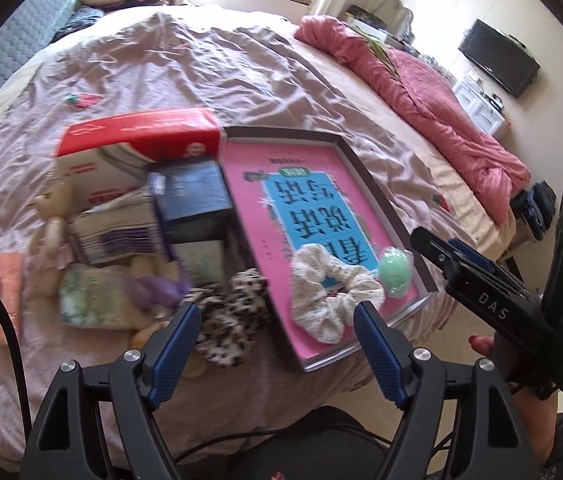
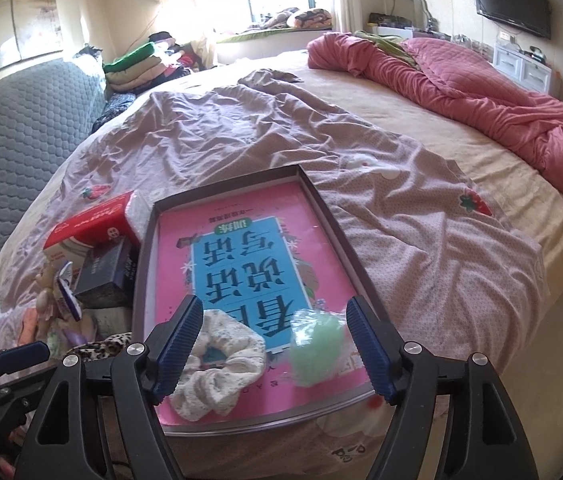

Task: Organize soft objects
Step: 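Withdraw both open tools from the pink tray, then grasp the peach packet with the left tool while the right tool grasps the white-purple packet, then carry both packets over the pink tray and open both tools to release them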

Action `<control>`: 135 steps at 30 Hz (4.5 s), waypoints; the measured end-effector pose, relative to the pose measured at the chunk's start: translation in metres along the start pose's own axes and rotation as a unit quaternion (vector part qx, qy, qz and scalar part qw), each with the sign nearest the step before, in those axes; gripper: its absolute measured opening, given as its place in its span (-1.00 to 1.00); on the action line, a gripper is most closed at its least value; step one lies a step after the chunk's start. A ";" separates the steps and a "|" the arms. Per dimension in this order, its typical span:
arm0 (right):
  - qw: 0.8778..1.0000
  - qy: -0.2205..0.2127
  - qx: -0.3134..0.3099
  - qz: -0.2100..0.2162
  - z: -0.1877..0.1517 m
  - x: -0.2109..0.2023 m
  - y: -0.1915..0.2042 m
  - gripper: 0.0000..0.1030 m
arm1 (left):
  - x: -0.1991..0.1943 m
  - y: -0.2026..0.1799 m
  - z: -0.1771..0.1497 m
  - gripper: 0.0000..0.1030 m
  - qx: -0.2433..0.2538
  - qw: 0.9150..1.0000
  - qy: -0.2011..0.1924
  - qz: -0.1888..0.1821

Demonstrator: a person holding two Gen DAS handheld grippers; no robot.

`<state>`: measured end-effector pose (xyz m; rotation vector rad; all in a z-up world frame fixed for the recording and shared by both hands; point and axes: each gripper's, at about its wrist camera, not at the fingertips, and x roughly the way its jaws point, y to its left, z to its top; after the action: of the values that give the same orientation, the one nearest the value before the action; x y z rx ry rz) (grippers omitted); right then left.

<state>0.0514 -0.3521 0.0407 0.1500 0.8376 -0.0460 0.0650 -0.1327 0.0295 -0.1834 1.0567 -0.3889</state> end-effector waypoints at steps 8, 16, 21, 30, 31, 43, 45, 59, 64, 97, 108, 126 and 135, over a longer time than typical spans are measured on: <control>0.999 -0.009 -0.029 0.020 0.001 -0.010 0.033 0.48 | -0.027 0.037 -0.004 0.52 -0.032 0.999 -0.019 0.023; 0.997 -0.015 -0.059 0.043 -0.001 -0.018 0.064 0.49 | -0.049 0.082 -0.013 0.53 -0.072 0.995 -0.036 0.052; 0.995 -0.014 -0.080 0.059 -0.004 -0.018 0.087 0.49 | -0.056 0.116 -0.020 0.53 -0.108 0.991 -0.037 0.066; 0.989 -0.002 -0.123 0.081 -0.011 -0.006 0.129 0.50 | -0.058 0.160 -0.026 0.53 -0.147 0.984 -0.037 0.089; 0.988 -0.002 -0.127 0.085 -0.012 -0.005 0.133 0.50 | -0.058 0.164 -0.027 0.53 -0.150 0.984 -0.036 0.090; 0.981 0.023 -0.159 0.110 -0.013 0.034 0.177 0.50 | -0.036 0.209 -0.032 0.53 -0.192 0.976 -0.016 0.100; 0.979 0.029 -0.163 0.115 -0.011 0.045 0.185 0.50 | -0.032 0.215 -0.031 0.53 -0.197 0.975 -0.013 0.102; 0.971 0.048 -0.187 0.138 -0.004 0.092 0.226 0.48 | 0.006 0.254 -0.020 0.53 -0.213 0.970 0.012 0.118; 0.965 0.058 -0.204 0.155 -0.012 0.096 0.237 0.07 | 0.011 0.258 -0.017 0.53 -0.212 0.970 0.008 0.119; 0.969 0.014 -0.120 0.215 0.010 0.043 0.184 -0.76 | -0.040 0.197 0.007 -0.68 -0.138 0.984 -0.066 0.095; 0.979 -0.038 -0.064 0.190 0.030 0.000 0.120 -0.76 | -0.042 0.113 0.024 -0.68 -0.071 0.993 -0.073 0.059; 0.987 -0.039 0.064 0.140 0.018 -0.002 -0.009 -0.76 | 0.034 -0.013 0.023 -0.68 0.020 1.000 -0.004 -0.004; 0.984 0.002 0.101 0.143 0.002 0.024 -0.027 -0.75 | 0.075 -0.043 0.018 -0.68 0.042 0.998 0.037 -0.014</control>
<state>0.0664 -0.3784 0.0213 0.4611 0.8081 0.1405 0.1037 -0.2024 -0.0085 -0.1096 1.1087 -0.4677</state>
